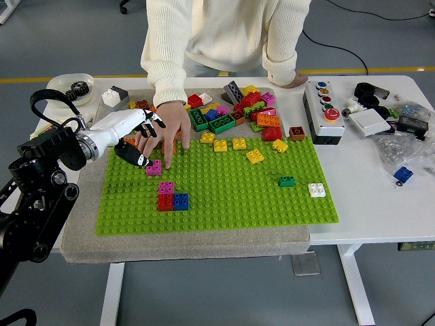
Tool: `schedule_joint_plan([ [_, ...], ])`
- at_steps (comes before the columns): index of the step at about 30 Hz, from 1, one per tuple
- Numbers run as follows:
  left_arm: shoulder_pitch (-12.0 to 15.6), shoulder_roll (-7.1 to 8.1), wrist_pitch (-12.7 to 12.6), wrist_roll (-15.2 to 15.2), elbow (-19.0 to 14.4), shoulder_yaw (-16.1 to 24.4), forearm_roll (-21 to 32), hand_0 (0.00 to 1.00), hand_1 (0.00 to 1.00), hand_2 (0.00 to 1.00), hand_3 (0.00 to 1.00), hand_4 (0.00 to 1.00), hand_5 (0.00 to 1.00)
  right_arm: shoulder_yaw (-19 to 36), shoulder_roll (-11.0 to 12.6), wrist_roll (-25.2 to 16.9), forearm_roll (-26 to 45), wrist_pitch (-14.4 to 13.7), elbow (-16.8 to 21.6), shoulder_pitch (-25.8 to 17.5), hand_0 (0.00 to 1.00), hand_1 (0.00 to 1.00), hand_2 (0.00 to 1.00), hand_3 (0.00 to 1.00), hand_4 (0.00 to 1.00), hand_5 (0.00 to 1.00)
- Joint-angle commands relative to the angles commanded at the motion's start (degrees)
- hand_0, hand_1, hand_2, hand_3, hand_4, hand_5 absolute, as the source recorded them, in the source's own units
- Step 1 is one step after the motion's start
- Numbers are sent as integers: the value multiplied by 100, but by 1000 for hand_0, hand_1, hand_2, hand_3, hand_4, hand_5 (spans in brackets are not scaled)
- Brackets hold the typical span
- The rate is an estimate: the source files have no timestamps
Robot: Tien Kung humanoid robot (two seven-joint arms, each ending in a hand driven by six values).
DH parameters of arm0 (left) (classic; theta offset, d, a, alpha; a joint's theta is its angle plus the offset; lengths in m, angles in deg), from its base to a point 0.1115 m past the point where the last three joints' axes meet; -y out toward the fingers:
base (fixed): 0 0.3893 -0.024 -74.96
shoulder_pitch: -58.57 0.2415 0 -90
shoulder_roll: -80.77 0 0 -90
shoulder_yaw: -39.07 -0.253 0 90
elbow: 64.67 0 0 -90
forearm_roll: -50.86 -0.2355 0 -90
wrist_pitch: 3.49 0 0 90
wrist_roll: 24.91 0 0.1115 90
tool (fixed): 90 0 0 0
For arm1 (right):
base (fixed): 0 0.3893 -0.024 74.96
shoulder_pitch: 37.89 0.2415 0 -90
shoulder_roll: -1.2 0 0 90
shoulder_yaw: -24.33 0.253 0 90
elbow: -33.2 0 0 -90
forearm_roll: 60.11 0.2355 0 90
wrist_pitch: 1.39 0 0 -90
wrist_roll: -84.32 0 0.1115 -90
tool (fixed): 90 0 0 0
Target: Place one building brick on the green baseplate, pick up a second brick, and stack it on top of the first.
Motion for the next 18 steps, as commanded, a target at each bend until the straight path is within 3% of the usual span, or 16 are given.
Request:
schedule_joint_plan([
  [5,-33,20,36,-39,127,-19,0,687,603,593,701,998,2,9,4,1,0,-1,0,0,740,641,712,592,828,416],
  [18,-120,-139,-60,-184,595,42,0,690,615,586,713,998,2,-3,8,-6,0,1,0,13,740,641,712,593,828,415],
])
